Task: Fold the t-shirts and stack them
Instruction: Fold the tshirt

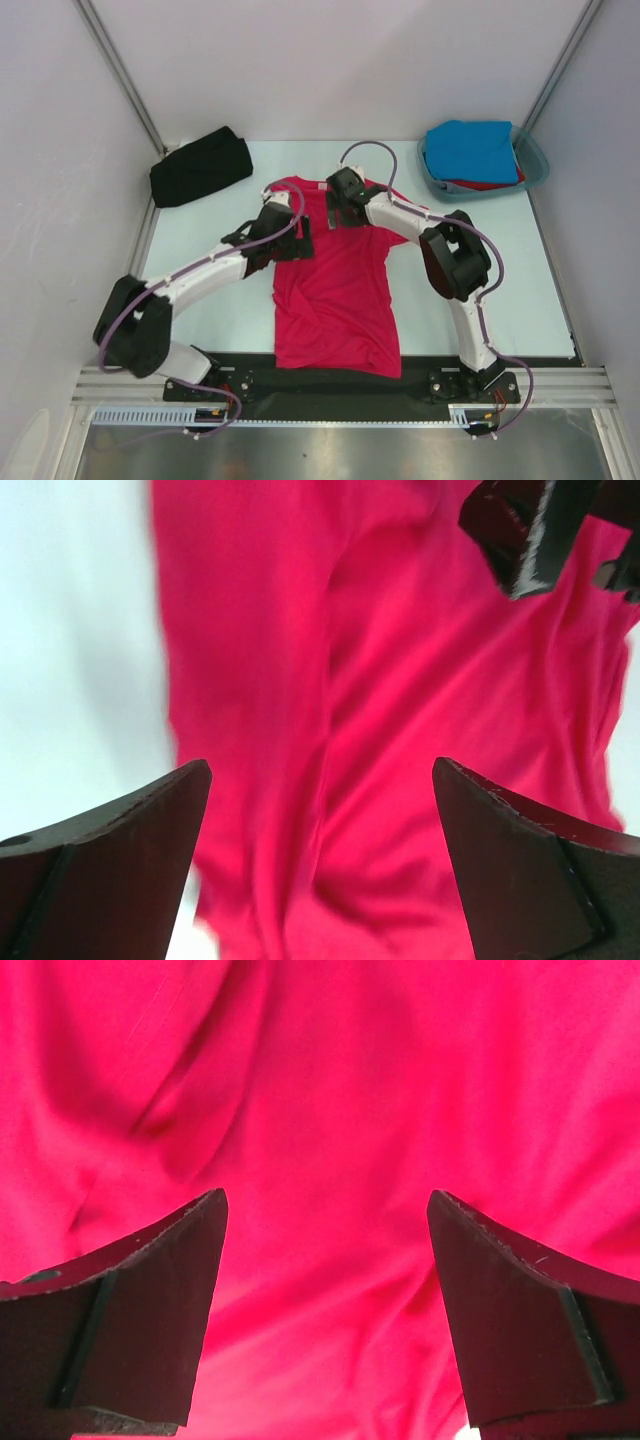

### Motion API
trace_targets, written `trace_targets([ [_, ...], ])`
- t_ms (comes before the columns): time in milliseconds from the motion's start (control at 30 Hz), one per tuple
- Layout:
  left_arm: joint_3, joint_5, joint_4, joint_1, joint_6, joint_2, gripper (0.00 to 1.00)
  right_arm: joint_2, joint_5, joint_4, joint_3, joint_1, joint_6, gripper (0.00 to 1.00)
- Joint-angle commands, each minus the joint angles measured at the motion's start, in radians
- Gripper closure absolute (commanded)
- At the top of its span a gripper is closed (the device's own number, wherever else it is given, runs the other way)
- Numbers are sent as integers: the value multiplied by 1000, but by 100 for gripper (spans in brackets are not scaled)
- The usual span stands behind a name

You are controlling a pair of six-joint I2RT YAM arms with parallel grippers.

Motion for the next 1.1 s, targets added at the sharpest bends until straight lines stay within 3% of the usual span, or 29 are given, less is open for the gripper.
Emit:
trace_targets([
  [0, 120, 51, 145, 25, 94, 99, 0, 31, 80, 2, 111, -47, -62, 14],
  [133, 285, 158, 153, 82, 91, 317, 0, 100, 103, -42, 203, -82, -82, 13],
  [500, 597, 163, 72, 134, 80, 669, 0, 183, 95, -107, 286, -143, -91, 13],
  [767, 1000, 191, -129, 169, 100, 929, 0, 55, 121, -104, 188, -122, -88, 11],
  [1067, 1242, 275, -255, 224, 102, 1130, 0, -41, 143, -136, 116, -105, -68, 10],
])
